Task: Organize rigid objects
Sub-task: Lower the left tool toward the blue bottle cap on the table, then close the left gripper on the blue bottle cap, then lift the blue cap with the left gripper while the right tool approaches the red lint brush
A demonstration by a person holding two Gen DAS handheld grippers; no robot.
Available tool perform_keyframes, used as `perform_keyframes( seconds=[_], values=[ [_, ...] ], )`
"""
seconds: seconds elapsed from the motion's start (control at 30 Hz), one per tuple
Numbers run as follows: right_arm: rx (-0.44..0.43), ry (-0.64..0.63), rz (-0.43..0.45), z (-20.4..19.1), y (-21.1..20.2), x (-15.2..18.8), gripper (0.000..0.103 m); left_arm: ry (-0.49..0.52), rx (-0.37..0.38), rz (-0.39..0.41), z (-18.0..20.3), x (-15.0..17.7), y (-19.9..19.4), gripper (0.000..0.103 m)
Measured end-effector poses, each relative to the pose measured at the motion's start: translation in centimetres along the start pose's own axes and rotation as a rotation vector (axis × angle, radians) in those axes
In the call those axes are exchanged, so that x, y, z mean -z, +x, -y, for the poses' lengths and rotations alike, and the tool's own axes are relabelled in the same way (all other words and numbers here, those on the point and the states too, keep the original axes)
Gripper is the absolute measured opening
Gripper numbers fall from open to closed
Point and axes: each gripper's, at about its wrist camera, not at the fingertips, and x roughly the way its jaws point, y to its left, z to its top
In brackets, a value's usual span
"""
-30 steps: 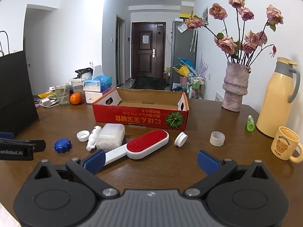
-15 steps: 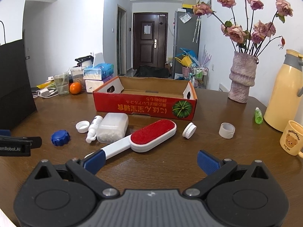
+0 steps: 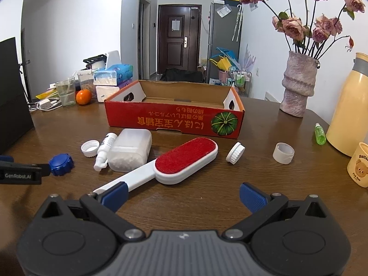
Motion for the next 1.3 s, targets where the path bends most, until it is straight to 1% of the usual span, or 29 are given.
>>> perform_keyframes(
  seconds=[0.2,0.3,0.37,0.63,0.67,0.7,0.73,1.07,1.3],
  values=[
    [0.011,-0.004,-0.018,-0.4,1.6,-0.5,0.103,0.015,0.008,-0.015,0.5,-0.7,2.1,0.103],
    [0.013,-0.005,-0.024,-0.5,2.2,-0.7,0.103,0.007,0.031,-0.03,0.5,-1.0,3.2,0.097],
    [0.016,-0.007,-0.029,-0.6,2.7,-0.9,0.103,0.002,0.031,-0.04,0.5,-1.2,4.0,0.095],
    [0.027,-0.004,-0.048,-0.7,4.3,-1.4,0.103,-0.016,0.056,-0.064,0.5,-1.4,5.5,0.072],
    [0.027,-0.004,-0.049,-0.7,4.5,-1.4,0.103,-0.016,0.059,-0.063,0.5,-1.3,5.6,0.065],
    [0.027,-0.004,-0.051,-0.7,4.6,-1.5,0.103,-0.016,0.063,-0.062,0.5,-1.3,5.6,0.055],
    [0.027,-0.004,-0.051,-0.7,4.8,-1.5,0.103,-0.018,0.065,-0.064,0.5,-1.3,5.8,0.053],
    [0.031,0.0,-0.059,-1.2,6.2,-2.0,0.103,-0.032,0.091,-0.034,0.4,-1.1,5.8,0.053],
    [0.068,0.016,-0.073,-1.1,8.4,-3.4,0.103,-0.049,0.085,-0.027,0.1,-1.0,5.7,0.053]
  ],
)
